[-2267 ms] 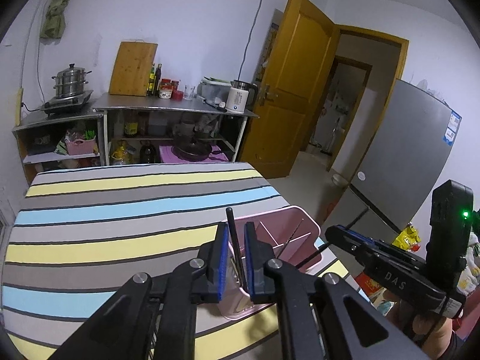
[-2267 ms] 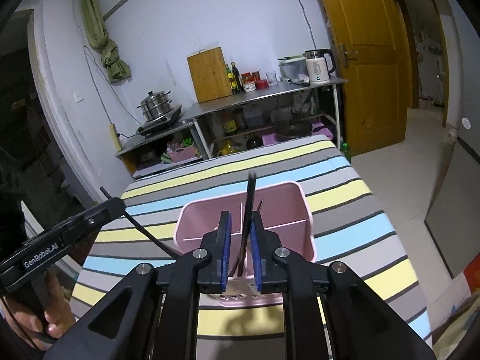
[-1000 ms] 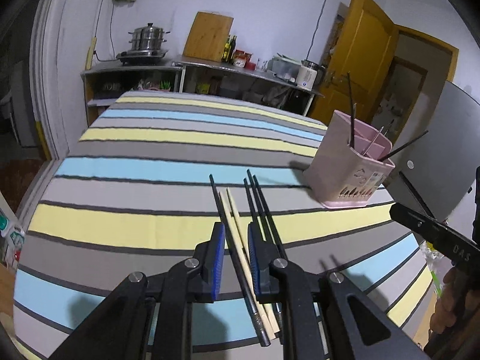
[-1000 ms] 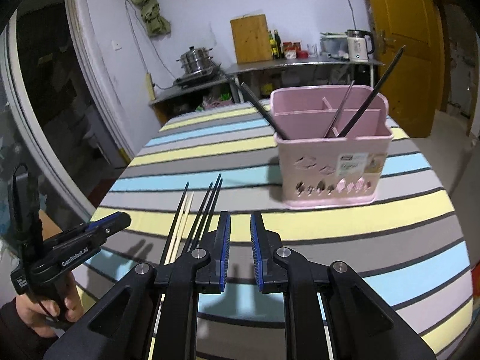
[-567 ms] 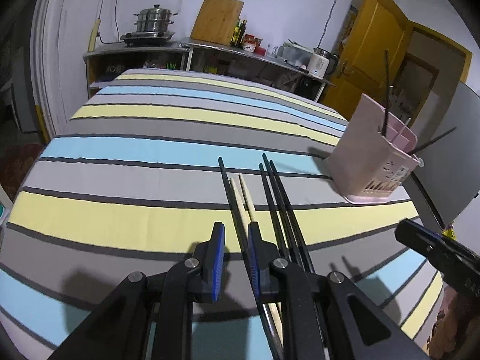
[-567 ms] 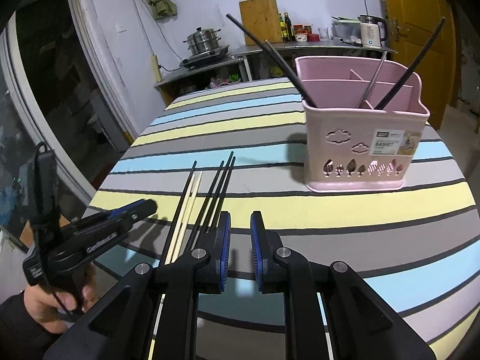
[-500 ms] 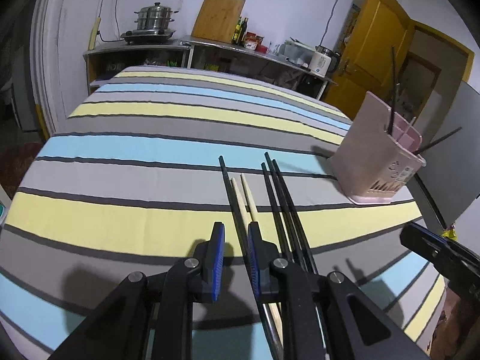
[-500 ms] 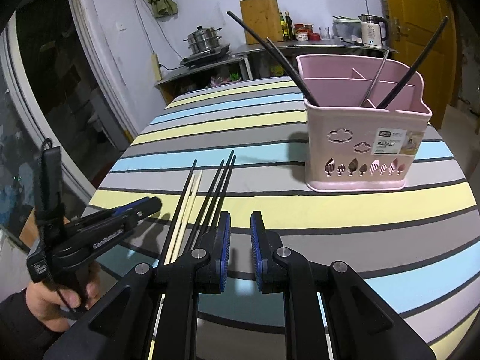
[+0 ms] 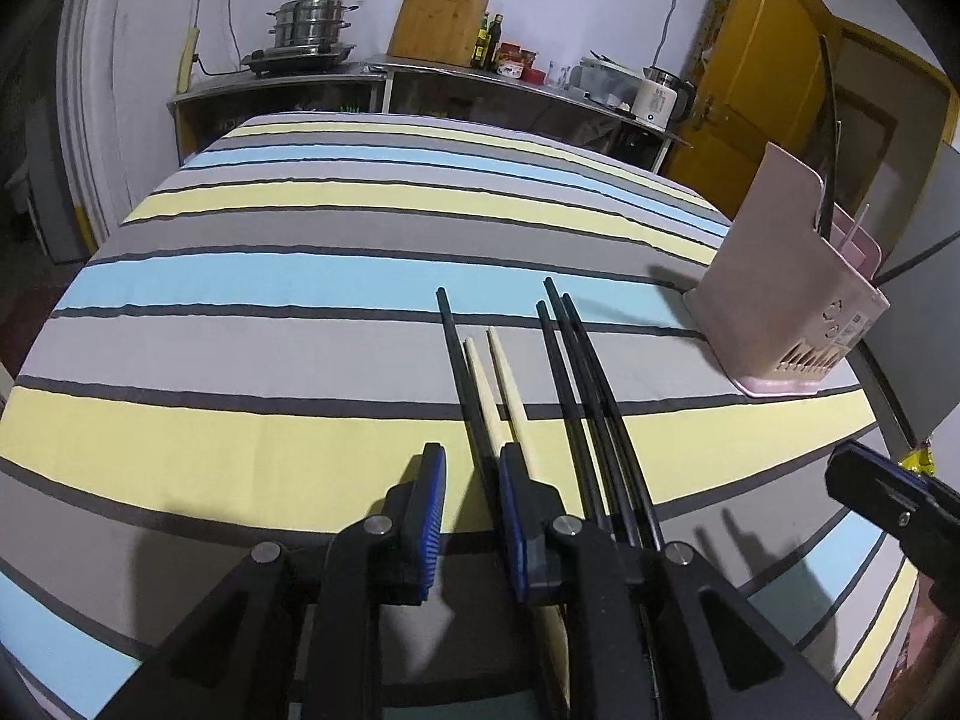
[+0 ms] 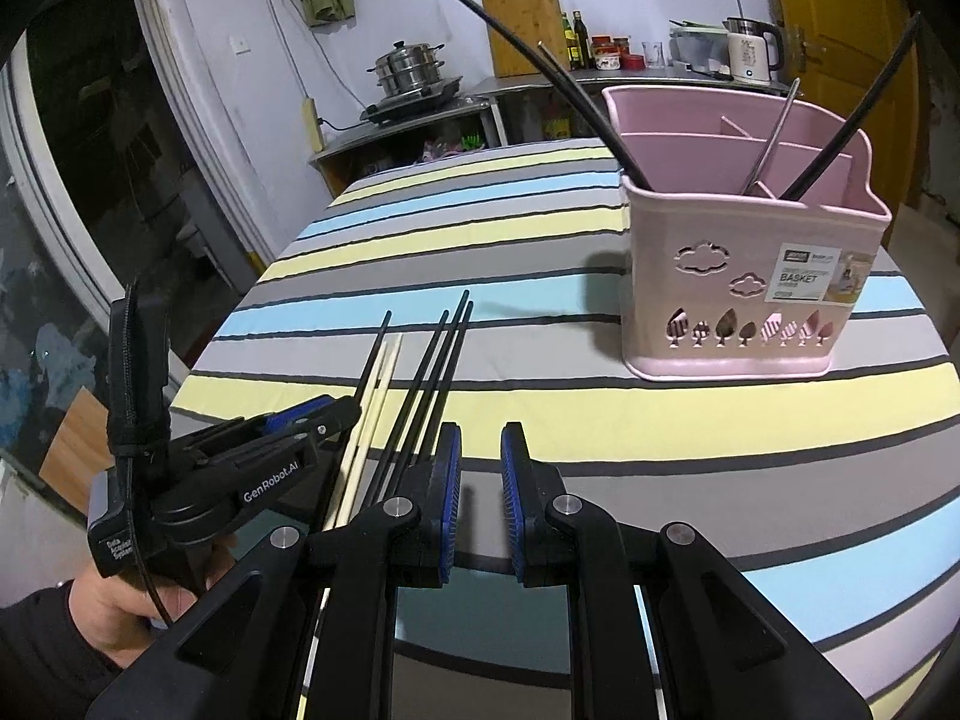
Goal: Organize utensils
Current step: 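Move both grippers back over the remaining chopsticks on the table, then grasp a black chopstick with the left gripper while the right gripper grasps another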
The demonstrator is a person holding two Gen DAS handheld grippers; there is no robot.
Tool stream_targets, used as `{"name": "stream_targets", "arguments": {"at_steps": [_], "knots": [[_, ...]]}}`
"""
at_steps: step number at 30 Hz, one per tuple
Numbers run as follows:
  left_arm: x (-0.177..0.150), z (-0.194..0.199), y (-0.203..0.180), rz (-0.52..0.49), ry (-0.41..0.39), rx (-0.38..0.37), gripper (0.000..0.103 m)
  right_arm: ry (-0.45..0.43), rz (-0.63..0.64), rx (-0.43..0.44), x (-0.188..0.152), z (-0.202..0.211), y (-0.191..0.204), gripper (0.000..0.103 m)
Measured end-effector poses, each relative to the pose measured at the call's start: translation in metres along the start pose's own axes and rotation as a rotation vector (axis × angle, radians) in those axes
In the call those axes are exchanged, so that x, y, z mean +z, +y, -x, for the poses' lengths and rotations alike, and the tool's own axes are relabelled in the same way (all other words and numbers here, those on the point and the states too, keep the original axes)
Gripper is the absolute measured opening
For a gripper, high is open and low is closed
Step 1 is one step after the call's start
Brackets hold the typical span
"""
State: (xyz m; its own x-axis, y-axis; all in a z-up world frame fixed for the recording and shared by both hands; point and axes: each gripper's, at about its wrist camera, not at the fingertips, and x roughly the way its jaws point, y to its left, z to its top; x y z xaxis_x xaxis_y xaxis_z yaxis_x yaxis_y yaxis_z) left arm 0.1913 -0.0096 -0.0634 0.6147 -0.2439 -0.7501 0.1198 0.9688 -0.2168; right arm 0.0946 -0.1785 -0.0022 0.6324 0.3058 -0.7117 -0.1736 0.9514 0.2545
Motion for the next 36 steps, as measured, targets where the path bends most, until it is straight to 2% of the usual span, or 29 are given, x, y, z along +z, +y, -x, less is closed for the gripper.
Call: {"name": "stream_targets", "arguments": {"at_steps": [10, 19, 24, 28, 36], "knots": [[-0.003, 0.007, 0.009, -0.005, 0.007, 0.023, 0.019, 0.024, 0.012, 0.018, 0.003, -0.015, 0.006, 0.014], [0.001, 0.008, 0.027, 0.006, 0.017, 0.031, 0.017, 0.089, 0.001, 0.032, 0.006, -0.062, 0.015, 0.014], [0.002, 0.012, 0.042, 0.015, 0.042, 0.000, 0.016, 0.121, -0.006, 0.022, 0.007, -0.082, 0.018, 0.014], [0.005, 0.010, 0.048, 0.062, 0.056, -0.017, 0.015, 0.124, 0.000, 0.011, 0.010, -0.090, 0.018, 0.014], [0.016, -0.002, 0.044, 0.119, 0.030, 0.039, 0.015, 0.133, 0.015, -0.026, 0.021, -0.100, 0.021, 0.014]]}}
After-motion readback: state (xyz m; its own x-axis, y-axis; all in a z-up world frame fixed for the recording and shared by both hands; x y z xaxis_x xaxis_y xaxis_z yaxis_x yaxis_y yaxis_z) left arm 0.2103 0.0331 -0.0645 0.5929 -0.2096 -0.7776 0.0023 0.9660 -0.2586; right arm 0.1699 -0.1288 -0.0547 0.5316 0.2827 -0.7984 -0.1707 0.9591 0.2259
